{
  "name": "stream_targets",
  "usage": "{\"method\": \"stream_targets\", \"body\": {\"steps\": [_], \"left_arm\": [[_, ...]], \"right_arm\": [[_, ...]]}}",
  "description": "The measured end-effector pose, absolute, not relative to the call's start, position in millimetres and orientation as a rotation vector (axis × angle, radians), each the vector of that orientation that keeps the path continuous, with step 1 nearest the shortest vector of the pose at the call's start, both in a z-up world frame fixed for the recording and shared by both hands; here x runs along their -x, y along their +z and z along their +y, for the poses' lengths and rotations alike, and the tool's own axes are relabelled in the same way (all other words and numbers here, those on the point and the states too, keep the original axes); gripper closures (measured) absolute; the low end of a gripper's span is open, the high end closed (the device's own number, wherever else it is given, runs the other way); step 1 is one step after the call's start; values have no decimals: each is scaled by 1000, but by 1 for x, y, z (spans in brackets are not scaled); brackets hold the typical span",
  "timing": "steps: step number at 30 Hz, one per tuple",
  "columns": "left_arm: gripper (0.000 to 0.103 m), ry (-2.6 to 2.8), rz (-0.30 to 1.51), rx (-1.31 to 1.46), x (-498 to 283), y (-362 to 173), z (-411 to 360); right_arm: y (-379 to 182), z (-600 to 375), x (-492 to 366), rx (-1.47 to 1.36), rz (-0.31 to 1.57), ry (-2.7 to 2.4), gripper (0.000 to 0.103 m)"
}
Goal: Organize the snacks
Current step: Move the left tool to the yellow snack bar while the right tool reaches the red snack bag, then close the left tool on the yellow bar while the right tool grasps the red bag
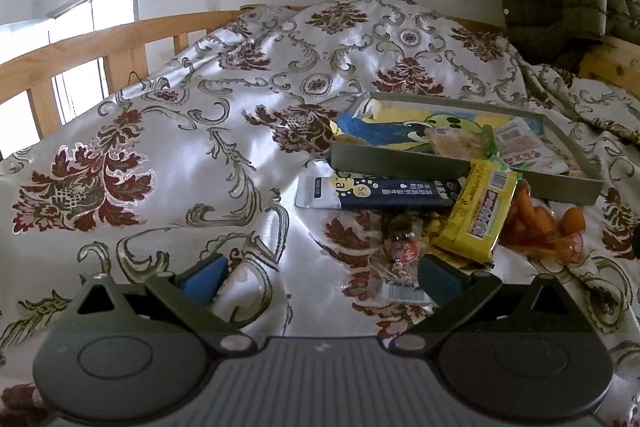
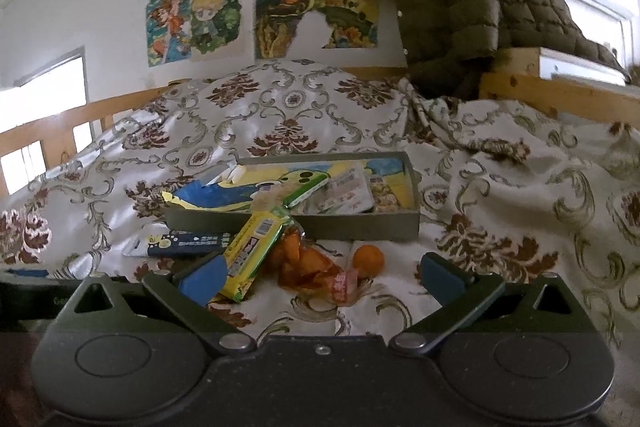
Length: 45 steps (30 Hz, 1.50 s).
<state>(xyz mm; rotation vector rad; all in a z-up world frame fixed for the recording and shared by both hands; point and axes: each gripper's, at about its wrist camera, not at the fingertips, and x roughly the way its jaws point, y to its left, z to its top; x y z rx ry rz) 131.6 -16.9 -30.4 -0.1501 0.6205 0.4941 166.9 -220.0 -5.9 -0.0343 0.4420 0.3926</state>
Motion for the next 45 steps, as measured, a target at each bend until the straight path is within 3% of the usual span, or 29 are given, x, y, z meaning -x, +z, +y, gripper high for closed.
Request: {"method": "stream_targets", "body": {"steps": [12,45], "left_arm": [[1,537,640,172,-160,-33,-11],[1,149,696,-80,-261,-50,-49]], "right_arm": [[-25,-206,-213,190,384,437,1],[-69,-208,-274,282,495,561,1]]}}
